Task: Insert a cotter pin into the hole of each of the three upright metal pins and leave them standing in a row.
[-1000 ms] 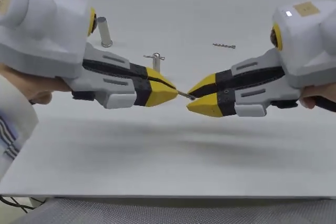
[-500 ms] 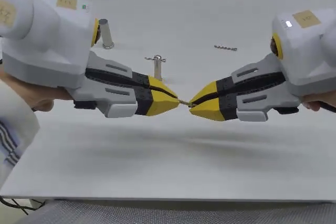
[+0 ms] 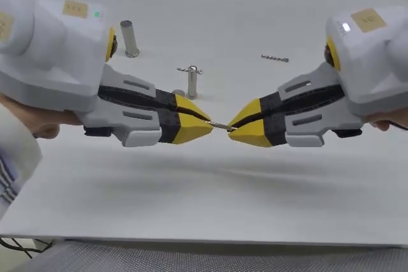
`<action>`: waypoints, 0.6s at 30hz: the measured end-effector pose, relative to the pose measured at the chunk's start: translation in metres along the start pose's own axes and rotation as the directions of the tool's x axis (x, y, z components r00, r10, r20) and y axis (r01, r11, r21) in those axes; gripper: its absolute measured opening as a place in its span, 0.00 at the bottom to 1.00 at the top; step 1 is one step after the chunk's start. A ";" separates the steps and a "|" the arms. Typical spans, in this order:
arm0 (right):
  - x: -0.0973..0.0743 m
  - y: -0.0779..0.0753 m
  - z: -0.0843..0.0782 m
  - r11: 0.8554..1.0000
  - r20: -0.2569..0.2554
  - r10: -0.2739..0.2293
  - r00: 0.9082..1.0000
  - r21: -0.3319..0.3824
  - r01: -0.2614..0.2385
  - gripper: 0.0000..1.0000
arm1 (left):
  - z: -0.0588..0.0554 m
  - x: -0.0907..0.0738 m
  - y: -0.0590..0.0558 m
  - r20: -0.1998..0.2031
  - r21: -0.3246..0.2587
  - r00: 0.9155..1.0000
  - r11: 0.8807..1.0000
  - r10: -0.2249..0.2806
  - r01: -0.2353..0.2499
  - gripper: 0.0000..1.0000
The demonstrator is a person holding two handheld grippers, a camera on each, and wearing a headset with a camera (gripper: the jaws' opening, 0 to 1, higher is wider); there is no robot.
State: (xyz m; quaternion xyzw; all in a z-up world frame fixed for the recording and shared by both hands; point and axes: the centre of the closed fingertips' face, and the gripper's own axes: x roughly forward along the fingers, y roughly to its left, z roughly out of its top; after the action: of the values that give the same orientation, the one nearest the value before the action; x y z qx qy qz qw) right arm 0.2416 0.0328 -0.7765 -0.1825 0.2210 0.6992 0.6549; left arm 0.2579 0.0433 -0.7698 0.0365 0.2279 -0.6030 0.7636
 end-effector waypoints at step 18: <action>0.003 -0.039 -0.018 0.991 -0.098 -0.089 0.991 0.094 0.098 0.03 | -0.040 -0.018 0.042 -0.049 -0.015 0.981 0.982 0.186 -0.186 0.29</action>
State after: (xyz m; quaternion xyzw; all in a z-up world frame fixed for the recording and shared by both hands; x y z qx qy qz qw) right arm 0.2798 0.0274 -0.7959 -0.1927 0.2768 0.6468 0.6841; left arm 0.2824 0.0840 -0.8077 0.0646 0.2472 -0.5258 0.8113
